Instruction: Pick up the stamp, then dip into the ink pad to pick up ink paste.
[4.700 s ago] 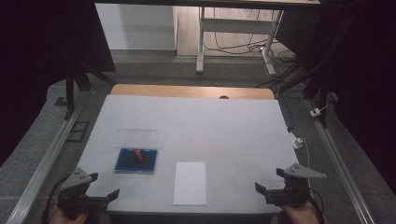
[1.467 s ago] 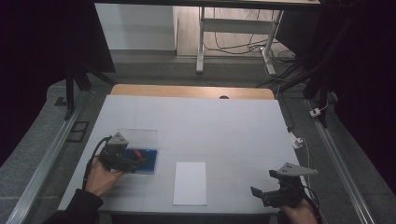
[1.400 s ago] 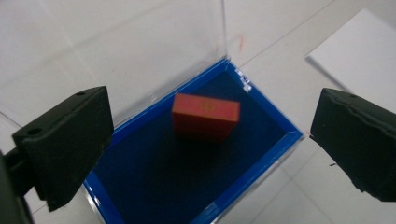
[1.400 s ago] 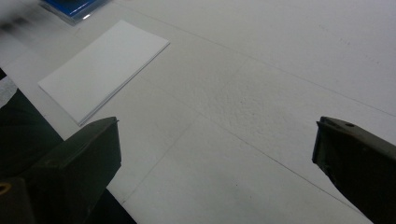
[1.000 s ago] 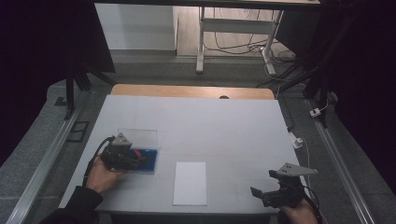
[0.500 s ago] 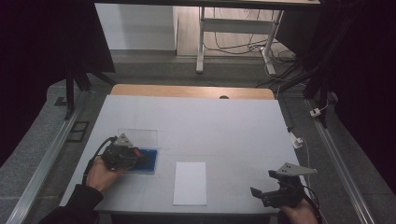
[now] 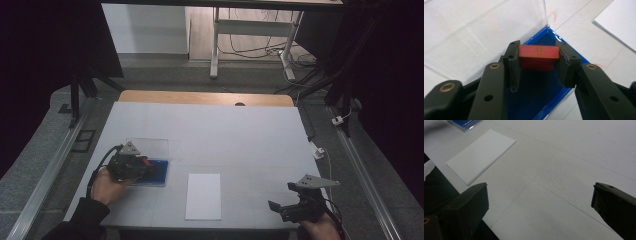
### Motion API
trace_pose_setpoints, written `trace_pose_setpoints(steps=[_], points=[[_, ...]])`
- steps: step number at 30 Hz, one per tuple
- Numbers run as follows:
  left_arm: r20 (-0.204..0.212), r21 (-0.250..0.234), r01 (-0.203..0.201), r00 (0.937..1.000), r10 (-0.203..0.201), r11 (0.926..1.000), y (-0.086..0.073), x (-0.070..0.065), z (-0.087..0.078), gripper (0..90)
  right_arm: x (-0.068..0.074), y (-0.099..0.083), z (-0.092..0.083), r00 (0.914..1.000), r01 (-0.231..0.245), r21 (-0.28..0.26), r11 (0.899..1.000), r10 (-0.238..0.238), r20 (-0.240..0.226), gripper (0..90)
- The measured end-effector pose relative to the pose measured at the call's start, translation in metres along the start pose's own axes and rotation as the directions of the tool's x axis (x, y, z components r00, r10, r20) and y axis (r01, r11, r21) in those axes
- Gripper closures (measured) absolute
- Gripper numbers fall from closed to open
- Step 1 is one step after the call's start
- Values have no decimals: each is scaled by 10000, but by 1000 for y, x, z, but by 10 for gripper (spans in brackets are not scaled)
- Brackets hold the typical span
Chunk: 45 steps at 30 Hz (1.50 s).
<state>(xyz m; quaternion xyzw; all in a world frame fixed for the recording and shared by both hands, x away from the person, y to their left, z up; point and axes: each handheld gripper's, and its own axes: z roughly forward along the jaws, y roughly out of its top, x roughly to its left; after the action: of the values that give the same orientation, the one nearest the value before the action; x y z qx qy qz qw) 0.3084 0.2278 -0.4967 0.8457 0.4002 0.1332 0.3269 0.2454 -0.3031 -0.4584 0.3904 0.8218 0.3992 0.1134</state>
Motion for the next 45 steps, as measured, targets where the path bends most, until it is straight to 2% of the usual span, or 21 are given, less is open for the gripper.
trace_pose_setpoints(steps=[8,17,22,26,33,45], points=[[-167,-102,9,9999,-11,9999,3,-5,-7,584,0,0,0,10000,2,-5,10000,-2,1,11],[-251,-695,187,9995,-205,9974,7,-12,-22,583,0,0,-1,10000,-2,6,10000,2,15,11],[-280,-664,298,9991,-317,9974,9,-15,-24,583,0,0,0,10000,78,47,10000,-78,28,11],[-231,-659,592,9979,-609,9961,9,-13,-24,583,0,0,0,10000,53,28,10000,-53,11,11],[-457,-457,833,9953,-853,9955,9,-14,-24,582,0,0,0,10000,69,63,10000,-69,26,11],[-684,60,1041,9923,-1034,9945,7,-8,-10,582,0,-1,-1,10000,-9,30,10000,9,39,11]])
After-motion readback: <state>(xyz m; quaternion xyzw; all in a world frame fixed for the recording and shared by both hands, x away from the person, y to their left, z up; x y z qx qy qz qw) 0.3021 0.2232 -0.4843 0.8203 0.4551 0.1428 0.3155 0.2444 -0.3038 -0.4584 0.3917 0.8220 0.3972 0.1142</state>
